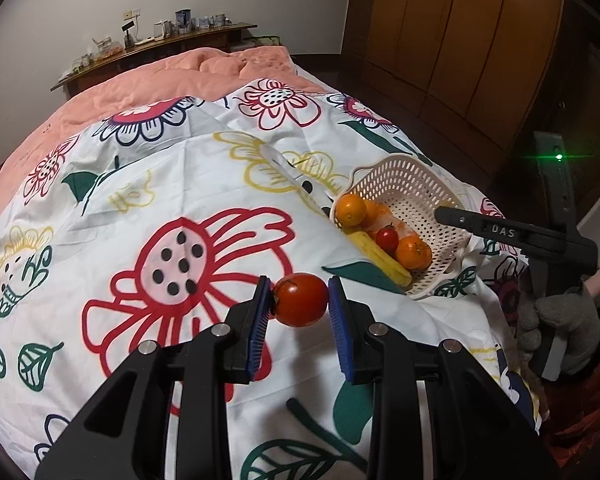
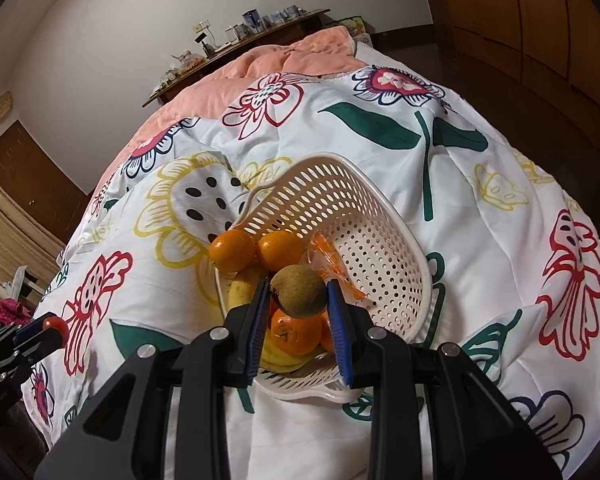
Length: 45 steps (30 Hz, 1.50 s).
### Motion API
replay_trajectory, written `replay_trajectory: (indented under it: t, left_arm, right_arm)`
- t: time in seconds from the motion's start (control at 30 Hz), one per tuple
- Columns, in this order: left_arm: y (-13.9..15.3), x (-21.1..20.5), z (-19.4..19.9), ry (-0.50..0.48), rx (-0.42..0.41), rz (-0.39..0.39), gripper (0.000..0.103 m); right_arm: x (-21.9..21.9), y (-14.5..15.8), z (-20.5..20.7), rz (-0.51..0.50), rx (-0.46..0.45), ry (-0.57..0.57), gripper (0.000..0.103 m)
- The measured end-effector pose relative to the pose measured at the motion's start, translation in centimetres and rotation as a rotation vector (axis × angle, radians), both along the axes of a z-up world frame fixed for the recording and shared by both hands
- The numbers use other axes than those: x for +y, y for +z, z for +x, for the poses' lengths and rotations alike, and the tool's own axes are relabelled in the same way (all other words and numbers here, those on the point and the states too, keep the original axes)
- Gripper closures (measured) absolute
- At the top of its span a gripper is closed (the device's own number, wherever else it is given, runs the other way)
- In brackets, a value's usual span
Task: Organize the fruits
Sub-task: 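Carry both fruits over the basket with both grippers, then open both grippers to drop the fruits into the basket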
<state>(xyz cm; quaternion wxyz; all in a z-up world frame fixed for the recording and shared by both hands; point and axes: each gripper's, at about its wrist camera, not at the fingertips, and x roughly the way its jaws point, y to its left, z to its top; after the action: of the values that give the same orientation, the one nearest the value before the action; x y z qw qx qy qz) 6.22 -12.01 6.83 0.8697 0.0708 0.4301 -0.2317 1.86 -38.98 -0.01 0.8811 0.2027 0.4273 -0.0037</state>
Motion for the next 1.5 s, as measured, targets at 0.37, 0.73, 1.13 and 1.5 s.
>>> replay_trajectory:
  t: [0.37,0.73,1.13,1.5]
  left_arm:
    - [0.1,-1.5,0.3,-0.021,0.003,0.006,0.073]
    - [0.4,-3.1,1.0,-0.052,0.005,-0.004,0.073]
    - [-0.2,-9.1,4.0,-0.157,0.039,-0.006,0.073]
    - [-1.7,-14.0,6.1,-0.204,0.072,0.021,0.072]
  right_arm:
    - [-0.4,-0.7,0.7,0.019,0.001,-0.003,0.072]
    - [-1.3,0.9,-0.6,0.012,-0.050,-0.046,0.071]
    - [-2.8,1.6,-1.7,-0.013,-0.097,-0.106,0.063]
    - [-4.6,-0.1,-2.0,0.021,-0.087,-0.143,0.050]
